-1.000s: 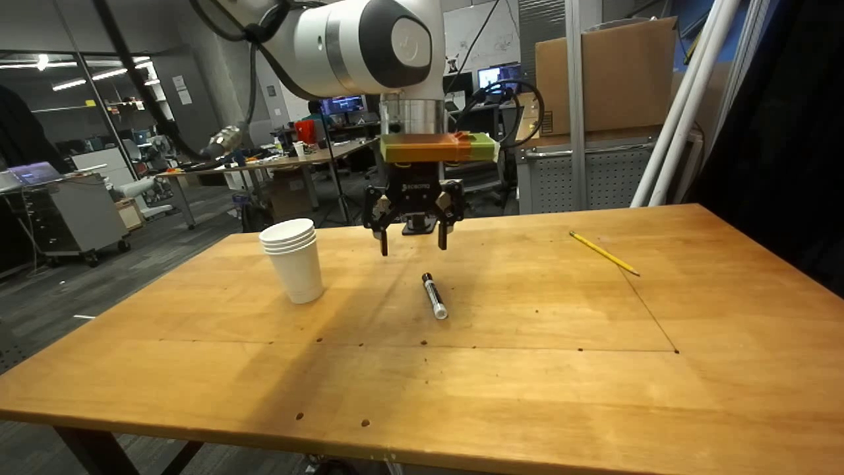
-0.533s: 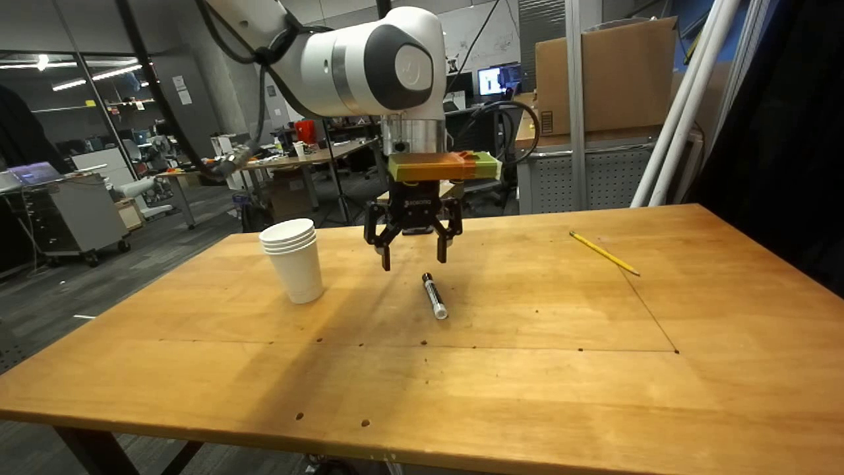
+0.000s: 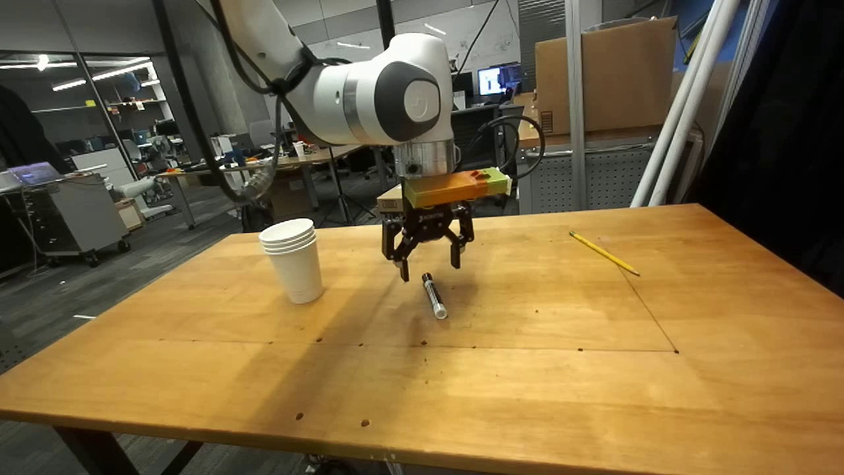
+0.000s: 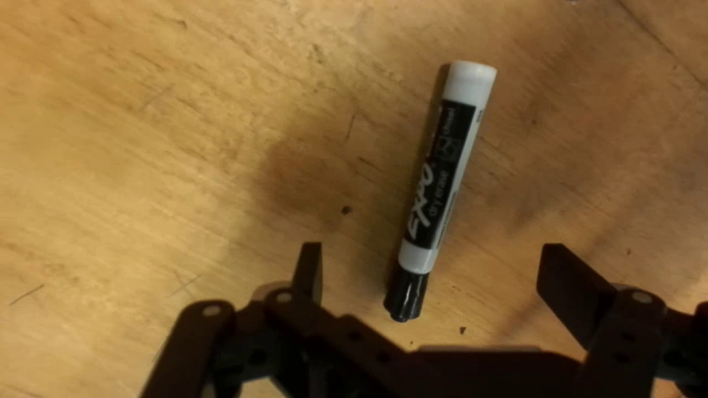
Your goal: Pick up the marker and put it in the cup
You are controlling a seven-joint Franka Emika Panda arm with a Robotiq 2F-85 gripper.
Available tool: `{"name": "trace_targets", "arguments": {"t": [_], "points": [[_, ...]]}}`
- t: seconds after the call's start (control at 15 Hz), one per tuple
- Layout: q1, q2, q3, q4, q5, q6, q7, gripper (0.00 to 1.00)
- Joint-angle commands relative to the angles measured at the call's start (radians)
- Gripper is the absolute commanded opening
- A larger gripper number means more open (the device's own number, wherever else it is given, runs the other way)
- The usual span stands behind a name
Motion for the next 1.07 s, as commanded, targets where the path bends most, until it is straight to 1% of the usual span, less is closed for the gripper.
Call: {"name": "trace_targets", "arguments": {"t": [0.0, 0.33, 0.73, 0.8, 0.87, 0.93, 1.0], "points": [[-0.017, 0.01, 0.026, -0.025, -0.012, 0.125, -0.002, 1.0], [-0.031, 0.027, 0.049, -0.056, 0.01, 0.202, -0.011, 1.0], [-0.059, 0.027, 0.057, -0.095, 0.019, 0.224, -0.014, 1.0], [-0.062, 0.027, 0.057, -0.099, 0.019, 0.227, -0.012, 0.95], [-0.065, 0.027, 0.057, -0.1, 0.02, 0.233, -0.009, 0.75], [-0.066, 0.027, 0.058, -0.099, 0.021, 0.234, -0.006, 0.71], [-0.066, 0.027, 0.059, -0.099, 0.019, 0.234, -0.004, 0.7]]}}
